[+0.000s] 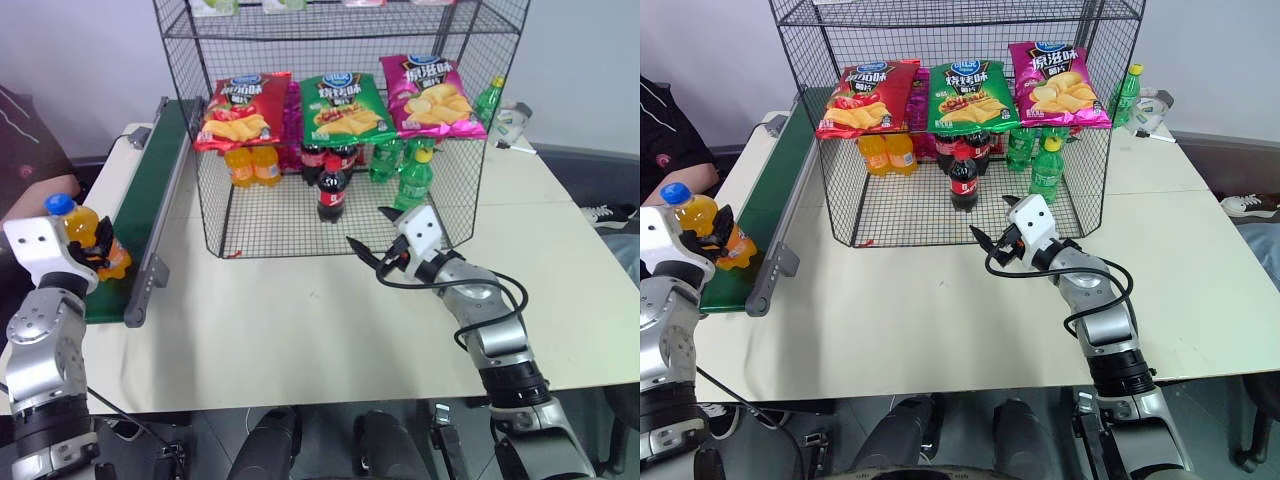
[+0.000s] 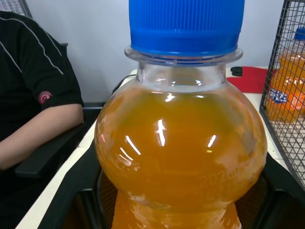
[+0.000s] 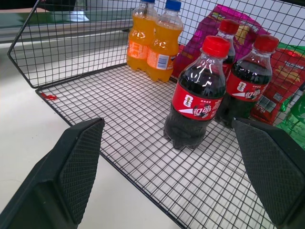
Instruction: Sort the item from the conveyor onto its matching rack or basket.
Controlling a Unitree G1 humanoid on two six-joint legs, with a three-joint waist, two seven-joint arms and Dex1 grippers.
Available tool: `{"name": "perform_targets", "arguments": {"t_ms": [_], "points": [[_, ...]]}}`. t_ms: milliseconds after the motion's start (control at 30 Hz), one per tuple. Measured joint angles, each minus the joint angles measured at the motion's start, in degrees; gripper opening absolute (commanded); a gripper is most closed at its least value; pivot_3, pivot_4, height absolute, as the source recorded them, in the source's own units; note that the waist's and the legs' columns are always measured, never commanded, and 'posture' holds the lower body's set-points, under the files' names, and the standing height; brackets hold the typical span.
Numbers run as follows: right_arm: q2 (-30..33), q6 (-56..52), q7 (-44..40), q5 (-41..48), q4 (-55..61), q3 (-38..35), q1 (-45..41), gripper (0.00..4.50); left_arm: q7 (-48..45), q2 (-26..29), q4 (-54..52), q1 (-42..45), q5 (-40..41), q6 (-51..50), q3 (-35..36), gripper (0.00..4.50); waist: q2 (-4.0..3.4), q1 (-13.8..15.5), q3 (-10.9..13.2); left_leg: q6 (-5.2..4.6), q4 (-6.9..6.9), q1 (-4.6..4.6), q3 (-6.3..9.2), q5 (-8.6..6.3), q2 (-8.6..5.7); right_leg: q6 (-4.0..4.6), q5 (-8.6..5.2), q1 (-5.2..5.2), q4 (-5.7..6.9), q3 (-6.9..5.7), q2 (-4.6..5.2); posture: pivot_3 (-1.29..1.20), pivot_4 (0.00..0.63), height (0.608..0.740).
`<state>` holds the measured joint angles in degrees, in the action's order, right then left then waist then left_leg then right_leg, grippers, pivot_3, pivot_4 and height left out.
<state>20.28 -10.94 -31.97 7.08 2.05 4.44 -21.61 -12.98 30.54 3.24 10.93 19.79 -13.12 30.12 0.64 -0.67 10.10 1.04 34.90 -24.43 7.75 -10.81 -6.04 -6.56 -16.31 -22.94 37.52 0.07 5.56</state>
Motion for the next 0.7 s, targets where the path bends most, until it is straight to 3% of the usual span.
{"name": "perform_targets", "arguments": {"t_ms": [233, 467, 700], "points": [[0.07, 0.0, -0.07, 0.03, 0.0, -0.02, 0.0, 4.5, -3.4, 2.6, -7.37, 1.94, 4.18, -5.07, -0.32, 2.51, 0.03, 0.06, 0.0, 0.0, 0.05, -0.02, 0.01, 0.0, 0.0, 0.0, 0.0, -0.02, 0.0, 0.01, 0.0, 0.0, 0.15, 0.74], [1.36, -1.08, -1.63, 1.3, 0.88, -0.91, -0.77, 4.5, -9.57, 3.8, -19.4, 5.86, 11.34, -13.53, -7.81, 2.51, 0.02, -0.12, 0.0, 0.0, 0.03, -0.02, -0.02, 0.0, 0.0, 0.0, 0.0, 0.18, 0.0, 0.01, -0.01, 0.0, 0.15, 0.74], [3.44, -2.41, -1.77, 2.27, 3.13, -3.02, -1.22, 4.5, -8.79, -2.78, -16.01, 8.3, 7.27, -16.6, -21.06, 2.51, 0.01, -0.11, 0.01, 0.0, 0.02, -0.02, -0.03, 0.02, 0.0, 0.0, 0.0, 0.17, 0.02, 0.0, -0.04, 0.0, 0.15, 0.74]]}}
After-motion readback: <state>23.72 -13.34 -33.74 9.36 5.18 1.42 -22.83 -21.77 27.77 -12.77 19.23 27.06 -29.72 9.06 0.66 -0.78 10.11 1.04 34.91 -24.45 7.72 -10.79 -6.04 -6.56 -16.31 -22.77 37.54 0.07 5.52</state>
